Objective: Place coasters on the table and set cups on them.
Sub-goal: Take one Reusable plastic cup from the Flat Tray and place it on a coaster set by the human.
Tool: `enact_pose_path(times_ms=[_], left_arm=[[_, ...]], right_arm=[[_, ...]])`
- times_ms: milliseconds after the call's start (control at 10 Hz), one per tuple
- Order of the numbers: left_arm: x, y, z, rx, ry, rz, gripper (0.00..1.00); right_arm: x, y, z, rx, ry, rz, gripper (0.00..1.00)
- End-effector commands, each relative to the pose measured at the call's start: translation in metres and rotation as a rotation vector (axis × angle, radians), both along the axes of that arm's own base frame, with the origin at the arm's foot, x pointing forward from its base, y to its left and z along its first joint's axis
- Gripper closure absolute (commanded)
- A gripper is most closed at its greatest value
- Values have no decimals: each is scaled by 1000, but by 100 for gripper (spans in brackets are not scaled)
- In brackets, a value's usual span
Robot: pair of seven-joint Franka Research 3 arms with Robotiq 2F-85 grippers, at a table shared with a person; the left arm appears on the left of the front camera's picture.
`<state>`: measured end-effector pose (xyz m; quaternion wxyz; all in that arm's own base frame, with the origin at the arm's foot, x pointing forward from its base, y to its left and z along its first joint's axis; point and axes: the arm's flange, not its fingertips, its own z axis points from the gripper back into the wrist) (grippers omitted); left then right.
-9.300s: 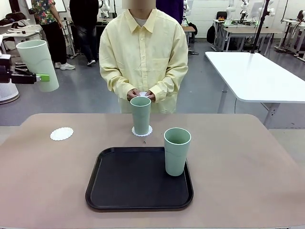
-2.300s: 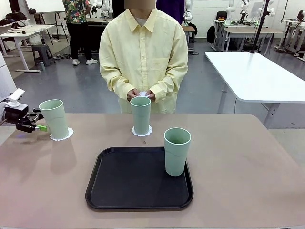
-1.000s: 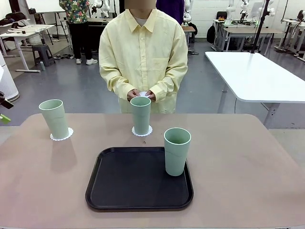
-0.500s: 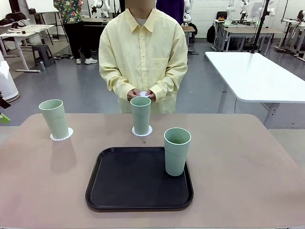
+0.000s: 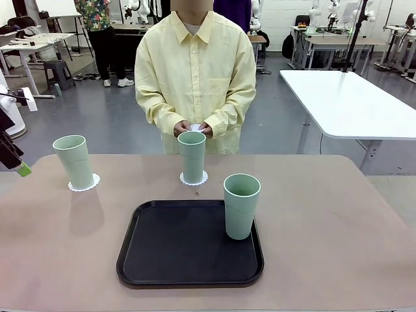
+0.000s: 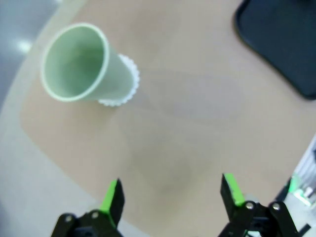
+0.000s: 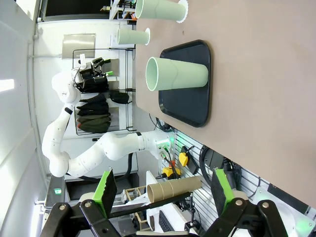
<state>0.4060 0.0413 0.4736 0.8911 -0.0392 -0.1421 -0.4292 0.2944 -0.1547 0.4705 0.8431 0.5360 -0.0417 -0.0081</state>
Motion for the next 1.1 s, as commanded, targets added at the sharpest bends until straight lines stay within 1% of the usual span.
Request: enact_pose_path(times_ms=[0, 1000], left_arm=[[5, 8, 5, 6, -24, -3, 0], [5, 8, 5, 6, -24, -3, 0]], right_arm=[[0, 0, 1, 10, -8, 3, 0], [0, 0, 1, 10, -8, 3, 0]])
